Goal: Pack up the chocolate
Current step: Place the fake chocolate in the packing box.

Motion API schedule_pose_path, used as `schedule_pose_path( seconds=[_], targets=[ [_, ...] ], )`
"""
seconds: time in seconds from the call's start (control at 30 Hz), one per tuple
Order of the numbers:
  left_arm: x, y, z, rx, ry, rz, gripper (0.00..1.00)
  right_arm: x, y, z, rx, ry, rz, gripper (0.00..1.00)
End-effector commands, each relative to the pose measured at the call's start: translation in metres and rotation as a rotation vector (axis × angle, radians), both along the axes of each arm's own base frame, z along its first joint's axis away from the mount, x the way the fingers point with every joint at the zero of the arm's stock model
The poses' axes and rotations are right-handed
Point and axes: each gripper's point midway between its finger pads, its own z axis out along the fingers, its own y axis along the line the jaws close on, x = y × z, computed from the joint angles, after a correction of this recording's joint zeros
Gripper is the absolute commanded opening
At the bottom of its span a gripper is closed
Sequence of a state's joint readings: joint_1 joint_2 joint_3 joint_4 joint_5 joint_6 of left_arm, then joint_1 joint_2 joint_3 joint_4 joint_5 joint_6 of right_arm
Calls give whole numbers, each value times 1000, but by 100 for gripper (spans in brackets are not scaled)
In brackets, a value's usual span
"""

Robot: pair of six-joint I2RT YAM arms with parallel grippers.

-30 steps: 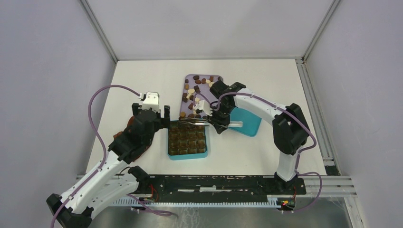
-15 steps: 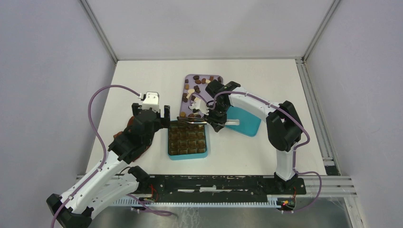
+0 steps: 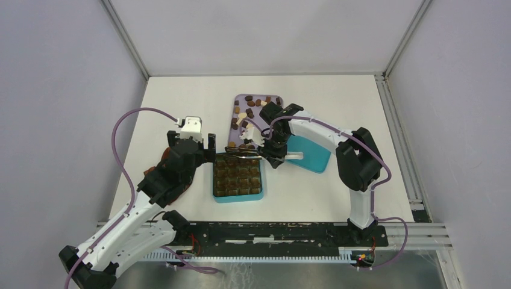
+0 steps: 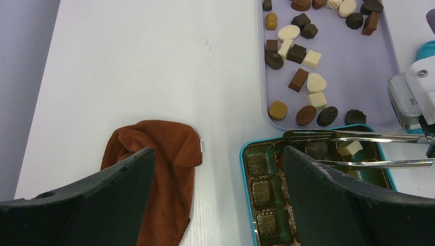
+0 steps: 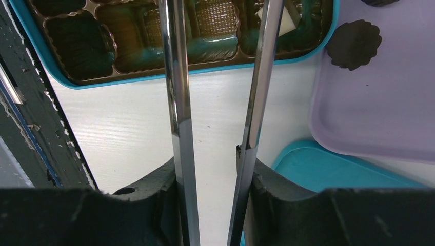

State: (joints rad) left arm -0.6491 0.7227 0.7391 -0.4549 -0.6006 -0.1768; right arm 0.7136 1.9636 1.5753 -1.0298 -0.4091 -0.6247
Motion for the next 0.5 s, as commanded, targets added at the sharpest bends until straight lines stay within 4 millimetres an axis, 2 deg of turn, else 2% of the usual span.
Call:
schedule_pose_path(
  seconds=[0.0, 0.33, 0.43, 0.47],
  targets=[
    [4, 3, 8, 28, -37, -1, 99, 6, 14, 22, 64, -38, 14, 41],
    [3, -2, 13, -17, -46, -18, 99, 1, 6, 43, 124, -55, 16, 39],
    [-1, -21, 35, -139, -59, -86, 99, 3, 2, 55, 162, -61, 0, 39],
    [-3, -29, 48, -204, -71, -109, 99, 3, -1, 60, 179, -67, -8, 39]
  ],
)
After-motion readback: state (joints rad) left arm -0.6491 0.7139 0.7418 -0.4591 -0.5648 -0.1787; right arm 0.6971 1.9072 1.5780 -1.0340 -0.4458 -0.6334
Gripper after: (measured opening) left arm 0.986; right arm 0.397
